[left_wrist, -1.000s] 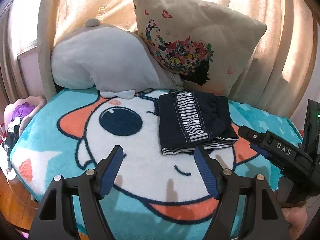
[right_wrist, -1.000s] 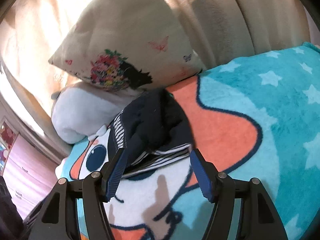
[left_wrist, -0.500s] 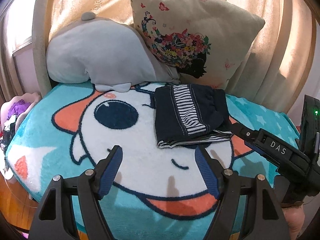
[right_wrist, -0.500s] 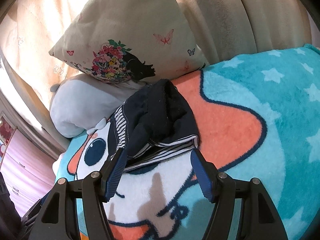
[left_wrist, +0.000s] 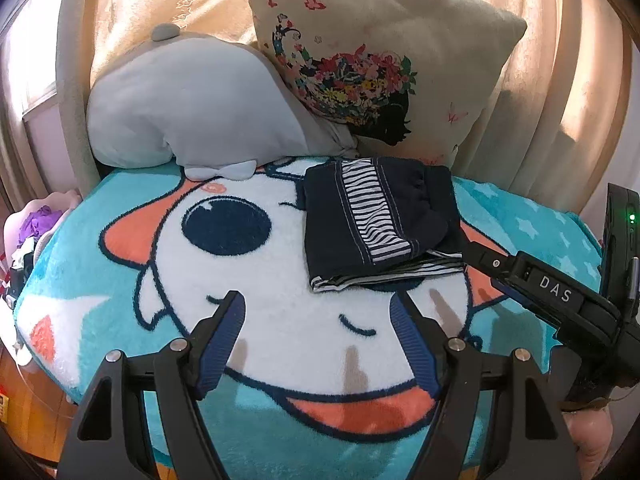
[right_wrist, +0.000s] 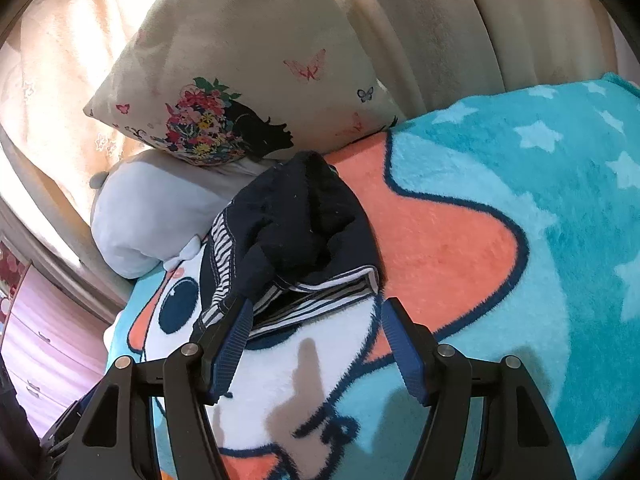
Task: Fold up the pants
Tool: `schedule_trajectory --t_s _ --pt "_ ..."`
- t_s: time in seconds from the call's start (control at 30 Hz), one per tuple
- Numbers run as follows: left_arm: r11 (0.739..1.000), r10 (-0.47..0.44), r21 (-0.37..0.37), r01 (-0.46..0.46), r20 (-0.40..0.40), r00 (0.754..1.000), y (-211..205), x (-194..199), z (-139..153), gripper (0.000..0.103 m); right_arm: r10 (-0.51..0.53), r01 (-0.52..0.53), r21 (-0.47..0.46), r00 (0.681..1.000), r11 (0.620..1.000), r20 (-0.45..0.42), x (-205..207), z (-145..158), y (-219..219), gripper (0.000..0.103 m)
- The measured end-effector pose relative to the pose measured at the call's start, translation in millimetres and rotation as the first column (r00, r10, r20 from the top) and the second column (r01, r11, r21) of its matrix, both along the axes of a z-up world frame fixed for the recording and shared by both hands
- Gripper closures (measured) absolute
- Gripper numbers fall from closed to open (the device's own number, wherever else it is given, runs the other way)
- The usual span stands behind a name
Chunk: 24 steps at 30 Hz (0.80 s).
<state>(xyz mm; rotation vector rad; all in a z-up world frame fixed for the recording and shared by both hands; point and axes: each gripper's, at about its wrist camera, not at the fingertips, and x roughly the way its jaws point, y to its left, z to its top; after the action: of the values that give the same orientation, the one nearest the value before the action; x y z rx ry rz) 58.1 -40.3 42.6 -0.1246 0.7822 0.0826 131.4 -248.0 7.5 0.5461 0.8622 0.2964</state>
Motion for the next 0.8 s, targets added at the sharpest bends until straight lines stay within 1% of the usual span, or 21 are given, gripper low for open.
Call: schedule_trajectory --t_s 0.23,0.37,0.43,0.5,0.57,0.6,0.67,0.73,0.8 --pt "1.000 -0.001 0.008 0.001 -0.022 1.000 -2.0 6.5 -6.8 0.029 0.004 -0.004 0.009 1.000 1.000 -0.014 1.7 -6.6 -1.8 0.031" --pt "1.000 0.002 -0.016 -0.003 -0.045 0.999 6.0 16.8 -12.9 0.029 0.003 -0.003 0.015 1.000 1.000 -0.015 4.7 -7.3 -7.1 0.031" --pt "1.000 0.011 -0.022 -0.011 -0.035 0.999 11.4 19.8 -13.1 0.029 0.001 -0.001 0.010 1.000 1.000 -0.007 6.3 -4.7 -9.8 0.031" --pt "0.999 0.049 -0.018 -0.049 0.012 0.999 19.0 18.0 -7.3 0.029 -0.005 0.005 0.006 1.000 1.000 0.005 6.8 -1.9 -13.0 0.030" --pt "0.995 0.102 -0.017 -0.101 0.101 0.990 27.2 9.5 3.3 0.029 -0.009 0.009 0.000 1.000 1.000 0.015 6.4 -0.8 -14.1 0.029" --pt "0.993 0.120 -0.012 -0.120 0.136 0.983 29.2 5.5 7.7 0.027 -0.005 0.005 -0.009 1.000 1.000 0.021 6.0 -0.4 -12.9 0.029" --pt "0.985 0.162 0.026 -0.171 0.217 0.963 33.3 -5.0 20.6 0.008 0.009 -0.008 -0.027 1.000 1.000 0.029 5.3 -0.2 -8.8 0.029" --pt "0.974 0.193 0.066 -0.219 0.275 0.942 35.2 -14.0 30.7 0.003 0.025 -0.023 -0.049 0.999 0.999 0.034 3.0 0.1 -3.2 0.029" --pt "0.960 0.231 0.091 -0.266 0.283 0.931 37.8 -18.0 35.9 0.001 0.039 -0.035 -0.078 0.998 0.996 0.041 0.4 1.4 1.9 0.029"
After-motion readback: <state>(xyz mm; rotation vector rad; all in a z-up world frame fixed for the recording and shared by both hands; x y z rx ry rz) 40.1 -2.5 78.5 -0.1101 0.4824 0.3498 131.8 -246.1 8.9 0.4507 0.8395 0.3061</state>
